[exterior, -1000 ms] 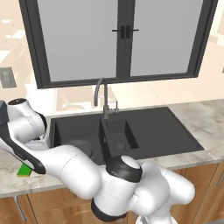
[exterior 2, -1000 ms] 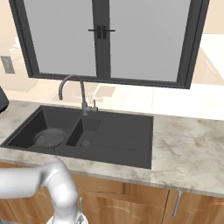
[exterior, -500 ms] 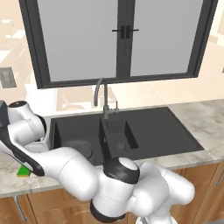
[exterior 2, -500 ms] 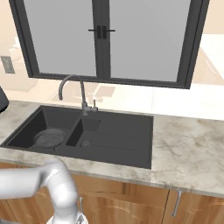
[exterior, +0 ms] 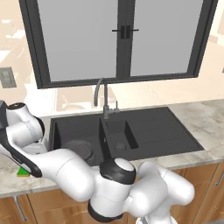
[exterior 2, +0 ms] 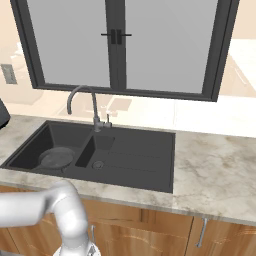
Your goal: Pick the pan and sponge and place them into the sink. Then turn on the water.
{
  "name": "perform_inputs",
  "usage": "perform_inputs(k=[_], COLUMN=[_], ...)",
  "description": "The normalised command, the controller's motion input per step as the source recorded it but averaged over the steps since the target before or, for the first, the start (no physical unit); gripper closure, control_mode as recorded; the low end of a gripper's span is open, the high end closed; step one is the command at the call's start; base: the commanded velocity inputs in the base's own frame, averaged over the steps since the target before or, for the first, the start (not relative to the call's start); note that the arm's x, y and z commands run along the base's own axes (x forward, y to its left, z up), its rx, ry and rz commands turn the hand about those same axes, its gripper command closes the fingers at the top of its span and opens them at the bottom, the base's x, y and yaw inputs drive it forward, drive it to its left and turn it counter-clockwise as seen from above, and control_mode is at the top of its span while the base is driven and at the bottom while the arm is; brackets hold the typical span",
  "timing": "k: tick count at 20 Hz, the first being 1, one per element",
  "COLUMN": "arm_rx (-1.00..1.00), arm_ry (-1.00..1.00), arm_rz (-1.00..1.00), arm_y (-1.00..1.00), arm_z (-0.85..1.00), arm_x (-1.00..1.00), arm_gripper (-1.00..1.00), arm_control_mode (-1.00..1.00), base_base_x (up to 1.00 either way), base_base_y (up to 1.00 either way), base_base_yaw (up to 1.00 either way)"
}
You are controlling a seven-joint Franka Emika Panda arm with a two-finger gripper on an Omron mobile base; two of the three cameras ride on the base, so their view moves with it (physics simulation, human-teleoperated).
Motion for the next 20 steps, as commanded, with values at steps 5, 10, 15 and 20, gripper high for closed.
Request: perform_inputs(k=[5,10,15,20], arm_rx=[0.00,0.00,0.00,0.00], arm_ry=[0.00,0.00,0.00,0.00], arm_rz=[0.00,0.00,0.00,0.00], arm_y=[0.11,0.07,0.04,0.08], arm_z=[-0.12,-0.17,-0.17,-0.18], arm_x=[0.12,0.14,0.11,0.08], arm_gripper=[-1.00,-1.00,-1.00,-1.00], arm_control_mode=[-1.00,-1.00,-1.00,-1.00], base_base_x=[0.00,0.00,0.00,0.00], base_base_y=[0.00,0.00,0.00,0.00], base_base_yaw=[0.00,0.00,0.00,0.00])
